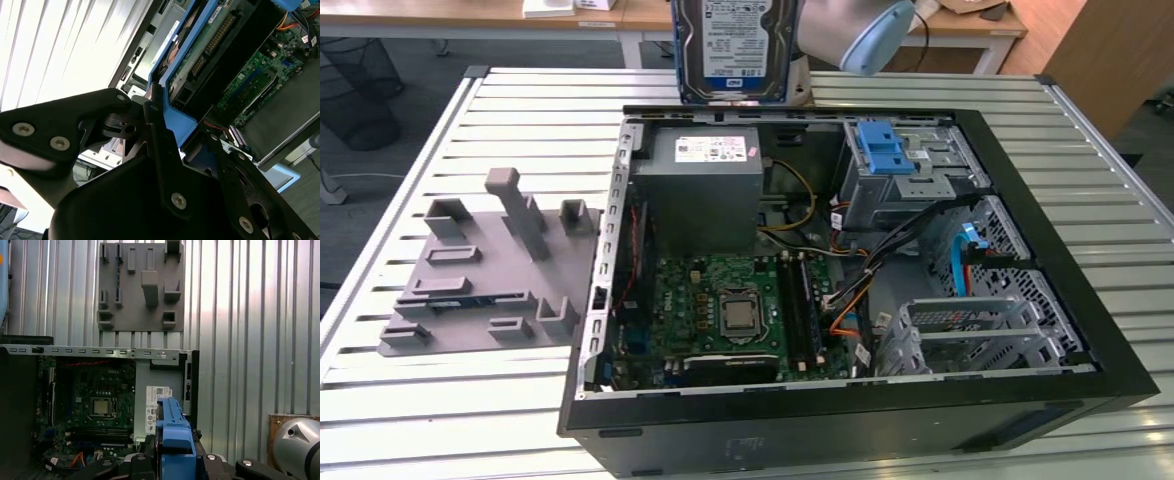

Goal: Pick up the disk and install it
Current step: 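Pick up the disk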

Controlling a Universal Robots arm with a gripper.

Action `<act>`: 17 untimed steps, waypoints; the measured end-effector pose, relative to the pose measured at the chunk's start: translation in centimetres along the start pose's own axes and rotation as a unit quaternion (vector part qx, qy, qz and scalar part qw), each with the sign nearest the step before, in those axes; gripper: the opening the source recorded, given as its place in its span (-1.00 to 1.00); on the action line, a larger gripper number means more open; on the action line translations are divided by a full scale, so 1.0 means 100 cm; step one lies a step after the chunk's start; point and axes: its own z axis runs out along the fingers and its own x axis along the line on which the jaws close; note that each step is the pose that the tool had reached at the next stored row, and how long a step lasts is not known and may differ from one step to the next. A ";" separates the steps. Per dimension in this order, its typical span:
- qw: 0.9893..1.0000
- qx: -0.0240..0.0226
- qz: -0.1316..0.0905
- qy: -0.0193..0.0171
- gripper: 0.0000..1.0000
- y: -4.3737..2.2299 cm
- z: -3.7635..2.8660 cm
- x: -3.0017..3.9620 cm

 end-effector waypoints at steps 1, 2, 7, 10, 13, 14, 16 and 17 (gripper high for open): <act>1.000 0.000 0.000 0.000 -0.27 0.0000 0.0000 0.0007; 1.000 0.000 0.000 0.000 -0.27 0.0000 0.0000 0.0016; 1.000 0.000 0.001 0.000 -0.27 0.0001 0.0001 0.0032; 1.000 0.000 0.006 0.000 -0.27 0.0000 0.0001 0.0033; 1.000 0.000 0.007 0.000 -0.27 0.0000 0.0001 0.0033; 1.000 0.000 0.008 0.000 -0.27 0.0000 0.0001 0.0033; 1.000 0.000 0.008 0.000 -0.27 0.0000 0.0001 0.0035; 1.000 0.000 0.008 0.000 -0.27 0.0000 0.0001 0.0038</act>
